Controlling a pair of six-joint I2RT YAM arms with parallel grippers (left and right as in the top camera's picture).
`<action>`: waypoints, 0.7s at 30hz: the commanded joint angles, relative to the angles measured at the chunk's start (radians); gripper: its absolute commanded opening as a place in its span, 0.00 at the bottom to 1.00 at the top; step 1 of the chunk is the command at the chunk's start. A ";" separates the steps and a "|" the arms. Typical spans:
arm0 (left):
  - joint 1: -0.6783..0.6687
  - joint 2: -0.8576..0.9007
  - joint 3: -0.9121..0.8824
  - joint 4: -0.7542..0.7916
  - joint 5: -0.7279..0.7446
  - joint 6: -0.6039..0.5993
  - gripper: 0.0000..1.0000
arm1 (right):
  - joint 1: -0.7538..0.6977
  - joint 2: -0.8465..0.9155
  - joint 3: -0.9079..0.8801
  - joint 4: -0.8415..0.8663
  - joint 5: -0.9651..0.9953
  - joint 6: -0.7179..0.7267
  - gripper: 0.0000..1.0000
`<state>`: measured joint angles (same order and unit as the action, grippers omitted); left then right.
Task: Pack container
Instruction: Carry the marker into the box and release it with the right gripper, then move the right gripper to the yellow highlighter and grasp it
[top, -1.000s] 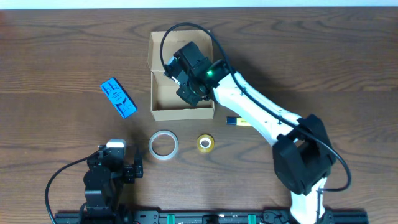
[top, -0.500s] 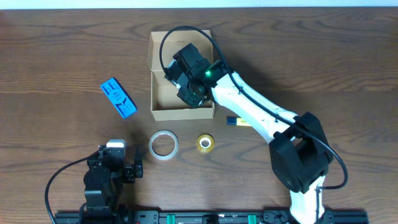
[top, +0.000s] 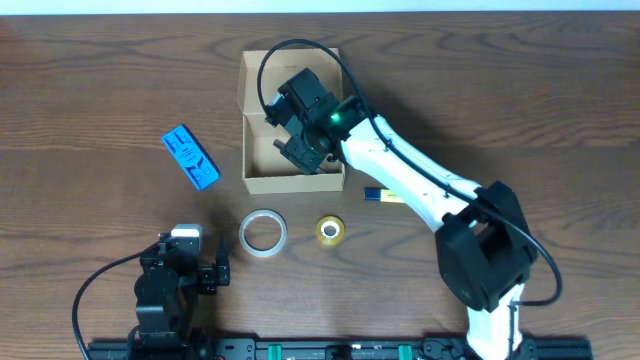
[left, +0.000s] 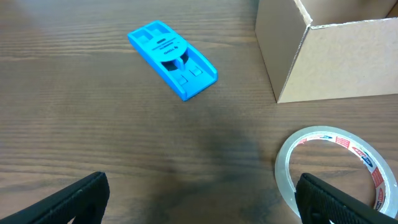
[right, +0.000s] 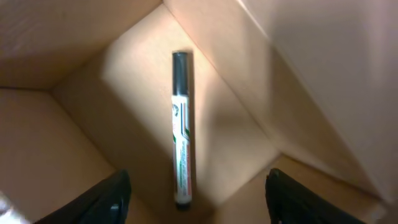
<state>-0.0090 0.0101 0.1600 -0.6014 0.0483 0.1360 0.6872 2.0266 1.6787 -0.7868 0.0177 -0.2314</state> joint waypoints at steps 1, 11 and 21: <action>0.004 -0.006 -0.006 0.001 -0.007 0.014 0.96 | -0.027 -0.148 0.034 -0.068 0.042 0.013 0.70; 0.004 -0.006 -0.006 0.001 -0.007 0.014 0.95 | -0.254 -0.337 -0.057 -0.348 -0.095 -0.026 0.75; 0.004 -0.006 -0.006 0.001 -0.007 0.014 0.95 | -0.288 -0.351 -0.369 -0.277 -0.105 -0.031 0.82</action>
<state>-0.0090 0.0101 0.1600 -0.6014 0.0483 0.1360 0.4042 1.6730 1.3685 -1.0866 -0.0673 -0.2508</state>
